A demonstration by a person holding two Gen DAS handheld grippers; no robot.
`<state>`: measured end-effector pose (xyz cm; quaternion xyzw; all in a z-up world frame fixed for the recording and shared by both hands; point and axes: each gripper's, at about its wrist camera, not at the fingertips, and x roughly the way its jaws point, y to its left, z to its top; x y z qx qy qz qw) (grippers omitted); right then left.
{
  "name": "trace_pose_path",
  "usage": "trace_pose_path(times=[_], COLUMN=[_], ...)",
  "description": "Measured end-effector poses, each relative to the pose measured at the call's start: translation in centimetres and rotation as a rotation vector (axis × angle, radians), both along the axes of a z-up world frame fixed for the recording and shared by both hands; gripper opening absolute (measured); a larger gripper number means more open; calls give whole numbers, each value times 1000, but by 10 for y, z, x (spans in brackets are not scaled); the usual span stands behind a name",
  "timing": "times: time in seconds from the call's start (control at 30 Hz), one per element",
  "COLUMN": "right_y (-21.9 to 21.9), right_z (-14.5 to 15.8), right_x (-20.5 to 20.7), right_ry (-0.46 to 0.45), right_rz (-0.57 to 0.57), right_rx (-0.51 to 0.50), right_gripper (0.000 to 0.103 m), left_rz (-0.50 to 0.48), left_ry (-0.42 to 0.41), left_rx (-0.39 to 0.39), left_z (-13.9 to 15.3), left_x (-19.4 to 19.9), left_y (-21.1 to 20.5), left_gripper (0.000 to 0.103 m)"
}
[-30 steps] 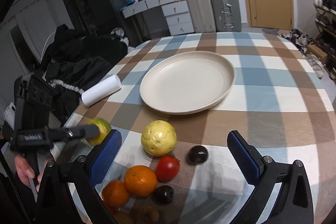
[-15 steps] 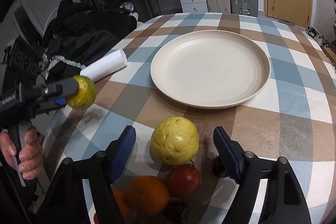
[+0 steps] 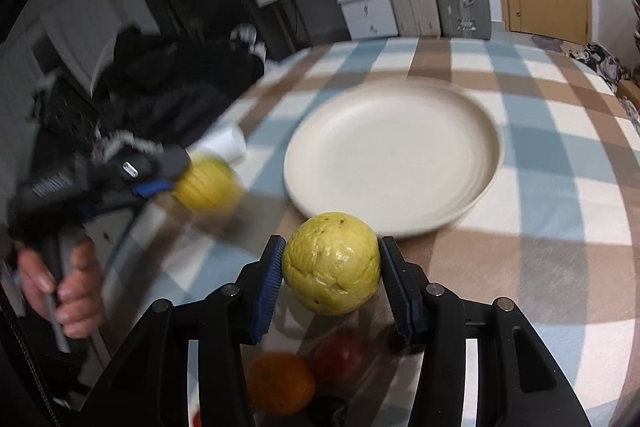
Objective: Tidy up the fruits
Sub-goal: 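Grasp the yellow guava with the right tool while the left tool lifts the wrinkled fruit, then carry both fruits onto the cream plate and open both tools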
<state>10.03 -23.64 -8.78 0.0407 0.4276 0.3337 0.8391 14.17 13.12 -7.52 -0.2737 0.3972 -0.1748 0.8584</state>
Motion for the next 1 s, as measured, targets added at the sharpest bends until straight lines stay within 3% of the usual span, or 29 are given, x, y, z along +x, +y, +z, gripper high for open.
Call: trace_pose_path(times=[0.17,0.3,0.37,0.6,0.7,0.8,1.0], right_y=[-9,-9,-13,-36,-39,-42,-52], right_z=[17,7,-4,-16,-15,-12,-11], right_x=[29,42,37,26,23,19,19], right_ry=[-6,45,64,78,71,46,24], right_rz=[-25,-26,-32,-105,-109,-116,-143], right_rx=[42,78,105,172,186,200,212], right_gripper=[49,49,49,48,48,48,48], left_rz=[-38,-30,-43,-136,-166,-199,-230], left_ry=[34,64,83,101,116,134,143], left_rx=[-28,21,36,69,72,93,142], left_z=[-6,-11,-16,-28,-30,-33,-40], left_x=[33,26,17,-8,-9,-8,4], left_y=[-14,-19,-24,-58,-73,-90,-116], left_gripper=[24,24,28,65,66,77,77])
